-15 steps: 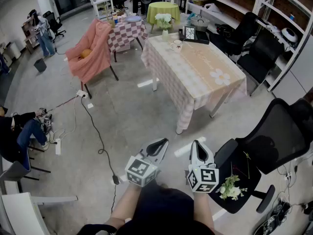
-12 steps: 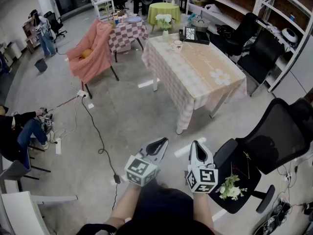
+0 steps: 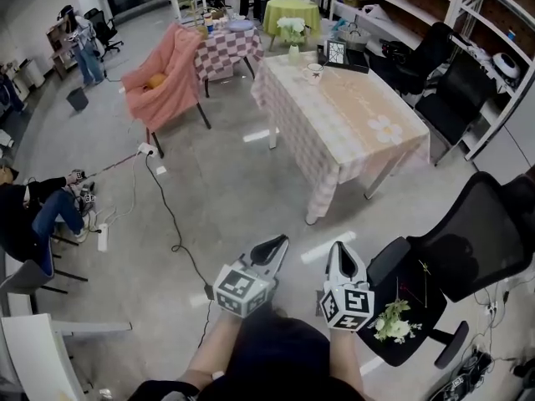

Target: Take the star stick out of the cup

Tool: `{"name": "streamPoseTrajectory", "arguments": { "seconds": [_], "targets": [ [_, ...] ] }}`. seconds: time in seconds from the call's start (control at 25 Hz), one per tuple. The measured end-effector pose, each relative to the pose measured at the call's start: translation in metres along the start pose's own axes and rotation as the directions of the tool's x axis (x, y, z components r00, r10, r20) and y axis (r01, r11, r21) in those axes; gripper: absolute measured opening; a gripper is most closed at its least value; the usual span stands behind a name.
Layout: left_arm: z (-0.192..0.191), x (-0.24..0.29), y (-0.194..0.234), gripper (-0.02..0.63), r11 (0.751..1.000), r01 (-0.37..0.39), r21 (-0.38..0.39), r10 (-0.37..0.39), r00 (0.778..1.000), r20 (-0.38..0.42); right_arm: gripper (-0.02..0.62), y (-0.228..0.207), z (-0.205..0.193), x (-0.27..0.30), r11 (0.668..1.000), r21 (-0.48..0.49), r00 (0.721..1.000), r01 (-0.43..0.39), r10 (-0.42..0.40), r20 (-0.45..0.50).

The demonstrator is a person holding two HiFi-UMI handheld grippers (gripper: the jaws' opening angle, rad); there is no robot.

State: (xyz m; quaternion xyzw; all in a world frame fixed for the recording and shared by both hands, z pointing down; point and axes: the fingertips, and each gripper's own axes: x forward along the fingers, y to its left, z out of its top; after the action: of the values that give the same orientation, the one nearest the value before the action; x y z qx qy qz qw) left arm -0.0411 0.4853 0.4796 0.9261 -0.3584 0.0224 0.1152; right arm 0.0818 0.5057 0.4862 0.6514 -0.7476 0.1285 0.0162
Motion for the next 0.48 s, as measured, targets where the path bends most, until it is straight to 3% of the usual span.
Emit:
{"name": "streamPoseTrajectory", "arguments": {
  "seconds": [0.48],
  "targets": [
    [0.021,0.051,0.044,0.025,0.999,-0.004,-0.032,0.005,1.0,0.022,0.004,-0.012,0.017,0.064,1.0,-0.019,1.0,-0.008,0.008,0.001]
  ]
}}
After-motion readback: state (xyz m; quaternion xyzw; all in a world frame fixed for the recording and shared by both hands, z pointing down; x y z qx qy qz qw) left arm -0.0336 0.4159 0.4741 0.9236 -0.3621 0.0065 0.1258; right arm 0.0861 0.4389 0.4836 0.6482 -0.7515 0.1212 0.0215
